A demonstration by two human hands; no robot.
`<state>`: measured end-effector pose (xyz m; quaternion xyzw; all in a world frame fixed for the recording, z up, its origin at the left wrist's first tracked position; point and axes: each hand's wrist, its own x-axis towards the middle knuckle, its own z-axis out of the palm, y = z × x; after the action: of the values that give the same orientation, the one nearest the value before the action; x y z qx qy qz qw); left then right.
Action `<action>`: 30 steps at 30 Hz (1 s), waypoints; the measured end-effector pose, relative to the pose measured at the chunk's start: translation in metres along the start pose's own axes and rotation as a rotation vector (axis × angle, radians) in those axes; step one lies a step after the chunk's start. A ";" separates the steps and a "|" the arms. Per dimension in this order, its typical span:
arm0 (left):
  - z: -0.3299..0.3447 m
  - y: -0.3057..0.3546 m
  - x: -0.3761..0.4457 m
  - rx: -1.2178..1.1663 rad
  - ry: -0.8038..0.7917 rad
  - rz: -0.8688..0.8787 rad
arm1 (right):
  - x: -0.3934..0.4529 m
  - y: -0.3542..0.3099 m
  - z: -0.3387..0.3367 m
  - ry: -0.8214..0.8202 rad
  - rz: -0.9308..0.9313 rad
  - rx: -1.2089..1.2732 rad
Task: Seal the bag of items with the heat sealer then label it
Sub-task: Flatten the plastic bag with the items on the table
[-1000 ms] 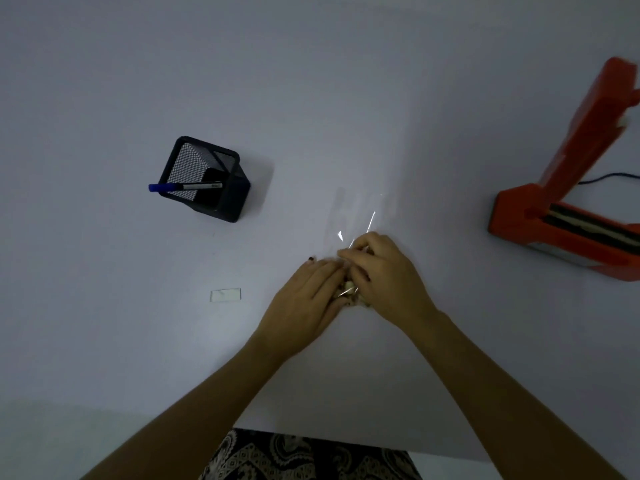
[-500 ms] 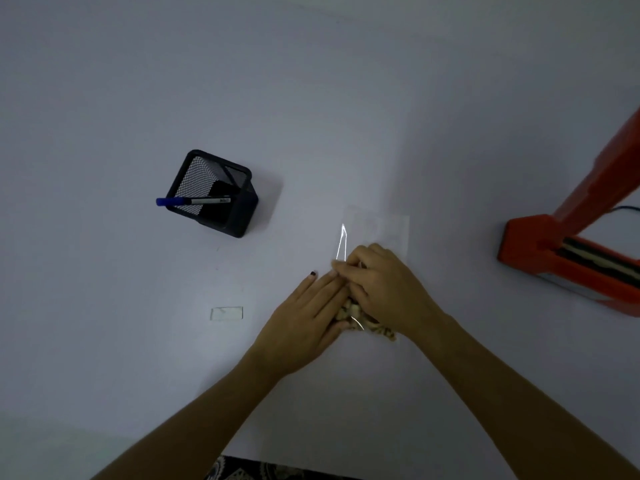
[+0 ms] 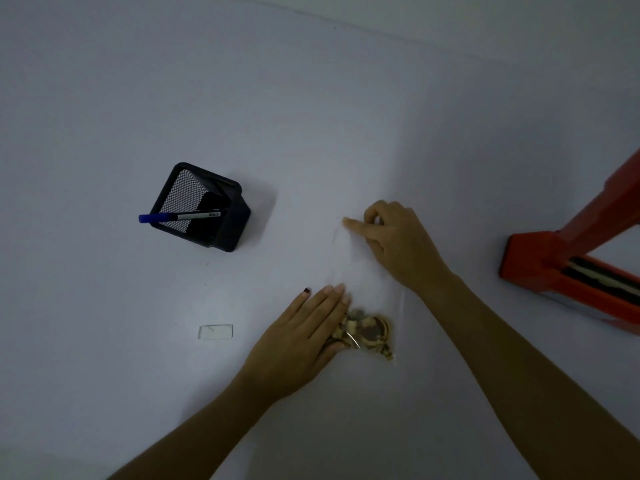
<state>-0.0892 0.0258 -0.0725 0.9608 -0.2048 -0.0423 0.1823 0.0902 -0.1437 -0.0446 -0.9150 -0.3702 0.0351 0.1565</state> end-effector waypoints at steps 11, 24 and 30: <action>0.002 0.002 -0.001 -0.053 0.043 -0.014 | -0.062 -0.036 -0.006 -0.177 -0.214 0.090; -0.004 0.004 0.002 -0.086 -0.004 -0.057 | -0.034 0.013 -0.004 -0.073 -0.279 -0.104; -0.011 -0.001 0.012 -0.079 0.105 0.016 | -0.034 0.009 0.000 -0.055 -0.265 -0.117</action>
<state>-0.0767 0.0253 -0.0627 0.9521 -0.2006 0.0016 0.2307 0.0717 -0.1739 -0.0490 -0.8644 -0.4934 0.0174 0.0959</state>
